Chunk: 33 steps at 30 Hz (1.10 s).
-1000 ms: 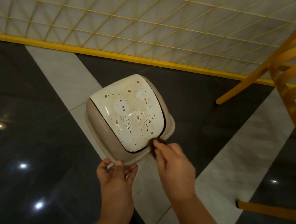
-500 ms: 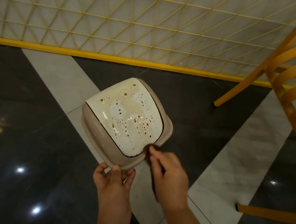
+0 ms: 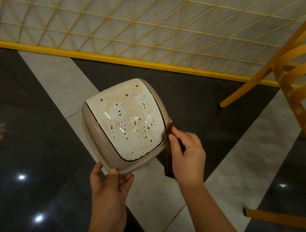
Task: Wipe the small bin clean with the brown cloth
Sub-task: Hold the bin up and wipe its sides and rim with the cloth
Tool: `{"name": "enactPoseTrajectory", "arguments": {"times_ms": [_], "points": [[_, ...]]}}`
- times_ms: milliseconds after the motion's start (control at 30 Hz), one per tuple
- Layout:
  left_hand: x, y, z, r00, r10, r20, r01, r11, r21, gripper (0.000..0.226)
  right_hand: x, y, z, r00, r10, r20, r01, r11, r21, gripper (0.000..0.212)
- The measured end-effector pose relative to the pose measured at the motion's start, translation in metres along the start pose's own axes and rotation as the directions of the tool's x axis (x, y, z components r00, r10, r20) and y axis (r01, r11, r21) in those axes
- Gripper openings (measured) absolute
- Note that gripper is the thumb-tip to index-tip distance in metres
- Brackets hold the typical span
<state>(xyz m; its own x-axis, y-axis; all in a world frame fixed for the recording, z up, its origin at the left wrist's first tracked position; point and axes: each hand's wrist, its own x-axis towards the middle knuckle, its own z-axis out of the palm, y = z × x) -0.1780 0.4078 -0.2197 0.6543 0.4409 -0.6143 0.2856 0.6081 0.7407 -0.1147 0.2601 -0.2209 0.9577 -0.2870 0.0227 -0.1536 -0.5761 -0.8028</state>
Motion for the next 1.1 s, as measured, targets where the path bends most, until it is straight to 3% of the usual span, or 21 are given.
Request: {"name": "enactPoseTrajectory", "arguments": {"times_ms": [133, 367, 500, 633, 767, 833, 1000, 1100], "points": [[-0.002, 0.002, -0.001, 0.999, -0.026, 0.037, 0.025, 1.000, 0.012, 0.047, -0.037, 0.015, 0.005, 0.997, -0.073, 0.033, 0.074, 0.997, -0.034, 0.027], [-0.001, 0.001, -0.001, 0.998, -0.036, 0.058, 0.036, 0.999, 0.007, 0.046, -0.010, 0.004, -0.006, 0.995, -0.083, 0.049, 0.094, 0.947, -0.307, 0.025], [-0.003, 0.000, 0.000, 0.997, -0.023, 0.076, 0.022, 1.000, 0.005, 0.043, -0.057, -0.010, 0.023, 0.946, -0.274, 0.172, 0.312, 0.915, -0.258, 0.019], [-0.004, 0.001, -0.003, 0.998, -0.026, 0.059, 0.028, 0.999, -0.019, 0.040, -0.053, -0.007, 0.021, 0.895, -0.365, 0.255, 0.431, 0.853, -0.292, 0.026], [-0.004, -0.002, 0.001, 0.998, -0.029, 0.049, 0.032, 0.999, -0.044, 0.038, -0.019, 0.008, -0.015, 0.955, -0.252, 0.156, 0.294, 0.866, -0.405, 0.025], [-0.005, -0.004, 0.003, 0.998, -0.021, 0.059, 0.023, 0.999, -0.036, 0.038, -0.025, 0.005, -0.007, 0.970, -0.213, 0.118, 0.242, 0.897, -0.370, 0.023], [-0.002, 0.003, -0.005, 0.993, 0.003, 0.122, 0.000, 1.000, -0.022, 0.039, -0.076, -0.015, 0.041, 0.910, -0.367, 0.193, 0.403, 0.893, -0.200, 0.026], [0.005, 0.006, -0.016, 0.992, -0.023, 0.125, 0.023, 1.000, -0.002, 0.039, -0.067, -0.009, 0.027, 0.874, -0.418, 0.247, 0.477, 0.833, -0.280, 0.025]]}}
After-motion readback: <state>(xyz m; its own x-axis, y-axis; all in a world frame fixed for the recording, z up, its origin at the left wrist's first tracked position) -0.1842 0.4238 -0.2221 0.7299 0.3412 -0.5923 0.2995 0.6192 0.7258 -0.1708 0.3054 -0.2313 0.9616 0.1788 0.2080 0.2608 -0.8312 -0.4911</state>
